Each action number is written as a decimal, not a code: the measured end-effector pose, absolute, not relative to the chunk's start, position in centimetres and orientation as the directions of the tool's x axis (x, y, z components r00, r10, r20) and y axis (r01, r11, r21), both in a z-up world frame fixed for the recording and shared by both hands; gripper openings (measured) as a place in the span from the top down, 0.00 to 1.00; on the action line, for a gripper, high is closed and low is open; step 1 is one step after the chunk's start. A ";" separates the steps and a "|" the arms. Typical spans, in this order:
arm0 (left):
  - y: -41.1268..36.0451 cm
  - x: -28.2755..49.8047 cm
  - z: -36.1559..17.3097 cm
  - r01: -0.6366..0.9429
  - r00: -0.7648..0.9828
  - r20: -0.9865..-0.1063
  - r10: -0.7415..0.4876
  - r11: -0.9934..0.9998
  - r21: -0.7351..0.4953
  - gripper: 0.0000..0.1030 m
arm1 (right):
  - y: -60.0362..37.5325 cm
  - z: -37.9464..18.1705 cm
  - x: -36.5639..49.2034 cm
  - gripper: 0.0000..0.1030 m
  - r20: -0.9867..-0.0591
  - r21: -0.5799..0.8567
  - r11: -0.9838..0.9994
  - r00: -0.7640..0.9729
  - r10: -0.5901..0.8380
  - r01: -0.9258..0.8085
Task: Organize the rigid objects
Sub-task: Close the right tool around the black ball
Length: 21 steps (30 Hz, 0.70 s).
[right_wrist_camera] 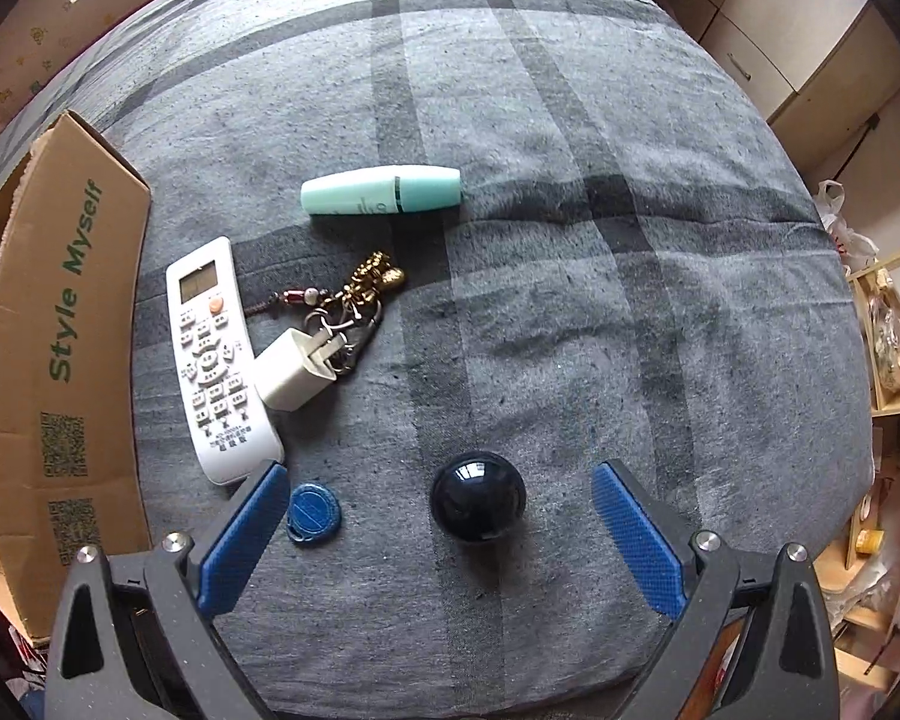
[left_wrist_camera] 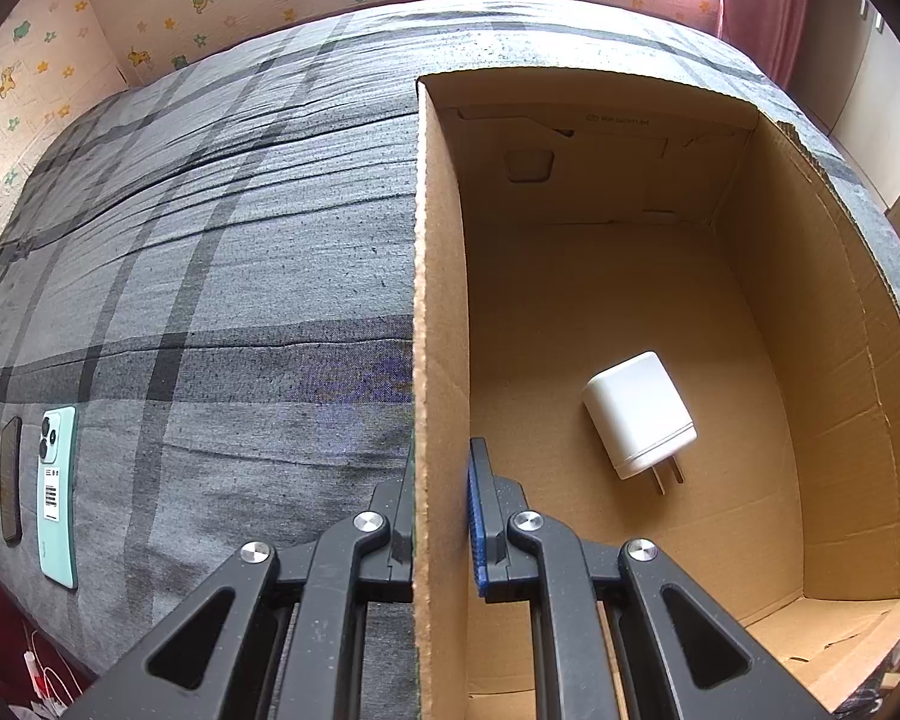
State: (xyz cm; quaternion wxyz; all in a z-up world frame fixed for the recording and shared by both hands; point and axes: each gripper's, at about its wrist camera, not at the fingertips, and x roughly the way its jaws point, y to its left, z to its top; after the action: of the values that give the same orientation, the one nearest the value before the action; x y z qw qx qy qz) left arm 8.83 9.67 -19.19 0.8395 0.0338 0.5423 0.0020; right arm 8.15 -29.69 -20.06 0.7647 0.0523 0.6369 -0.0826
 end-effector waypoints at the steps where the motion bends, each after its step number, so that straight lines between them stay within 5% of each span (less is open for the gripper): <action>1: 9.7 8.8 -19.2 0.033 0.412 -0.910 0.040 0.998 0.059 0.88 | -29.8 -20.4 8.1 0.00 -0.984 -0.024 0.980 0.168 -0.058 0.196; 14: 9.7 8.8 -19.2 0.036 0.414 -0.909 0.042 0.997 0.062 0.88 | -31.5 -23.3 7.1 0.07 -0.991 -0.016 0.971 0.126 -0.048 0.240; 17: 9.6 8.8 -19.2 0.035 0.414 -0.909 0.043 0.997 0.064 0.88 | -31.5 -23.3 7.3 0.22 -0.992 -0.012 0.973 0.123 -0.042 0.231; 19: 9.6 8.9 -19.1 0.036 0.414 -0.909 0.043 0.997 0.063 0.88 | -31.4 -23.6 7.3 0.50 -0.993 -0.003 0.974 0.114 -0.030 0.228; 21: 9.7 8.9 -19.1 0.036 0.413 -0.910 0.042 0.997 0.063 0.88 | -31.1 -23.7 7.5 0.60 -0.994 -0.001 0.975 0.104 -0.025 0.224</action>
State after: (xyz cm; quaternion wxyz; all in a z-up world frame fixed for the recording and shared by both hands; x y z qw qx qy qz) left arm 8.90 9.67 -19.14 0.8397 0.0363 0.5418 0.0019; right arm 7.51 -31.06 -23.75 0.7392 0.0749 0.6640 -0.0843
